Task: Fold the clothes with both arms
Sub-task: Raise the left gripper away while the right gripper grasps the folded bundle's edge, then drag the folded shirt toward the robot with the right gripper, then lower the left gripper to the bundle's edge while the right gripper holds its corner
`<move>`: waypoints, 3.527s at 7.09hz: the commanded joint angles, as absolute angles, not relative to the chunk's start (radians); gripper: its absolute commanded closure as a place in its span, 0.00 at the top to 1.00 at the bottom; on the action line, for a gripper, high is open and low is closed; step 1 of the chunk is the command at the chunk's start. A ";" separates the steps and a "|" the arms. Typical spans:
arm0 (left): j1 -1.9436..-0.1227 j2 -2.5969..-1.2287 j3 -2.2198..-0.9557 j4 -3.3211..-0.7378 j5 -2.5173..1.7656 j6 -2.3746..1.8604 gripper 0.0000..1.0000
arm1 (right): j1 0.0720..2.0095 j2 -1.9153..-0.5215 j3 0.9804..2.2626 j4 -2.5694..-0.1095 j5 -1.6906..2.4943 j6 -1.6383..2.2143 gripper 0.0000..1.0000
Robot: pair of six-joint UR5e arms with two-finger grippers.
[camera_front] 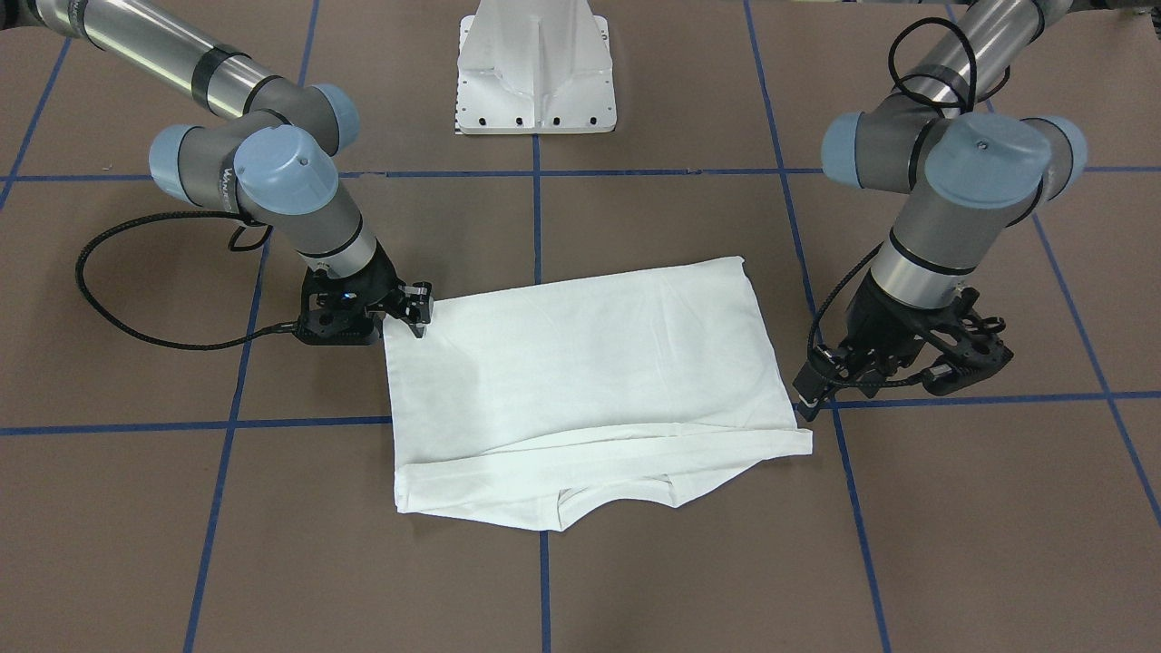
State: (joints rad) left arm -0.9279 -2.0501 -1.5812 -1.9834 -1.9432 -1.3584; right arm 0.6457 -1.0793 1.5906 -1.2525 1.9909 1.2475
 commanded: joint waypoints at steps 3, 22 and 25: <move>-0.925 -2.051 -1.582 -1.983 -1.940 -1.356 0.97 | 0.652 -1.095 1.647 -1.256 2.000 1.247 0.00; -0.478 -2.075 -1.852 -1.828 -1.928 -1.737 0.93 | 0.369 -1.567 2.280 -1.244 1.947 1.361 1.00; -0.387 -2.126 -1.694 -1.914 -1.819 -1.786 0.90 | 0.388 -1.551 2.266 -1.244 1.947 1.361 1.00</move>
State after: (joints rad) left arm -0.4041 -2.1139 -1.7588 -1.8648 -1.8402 -1.7733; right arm 0.3817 -1.5580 2.2698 -1.2440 1.9466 1.3606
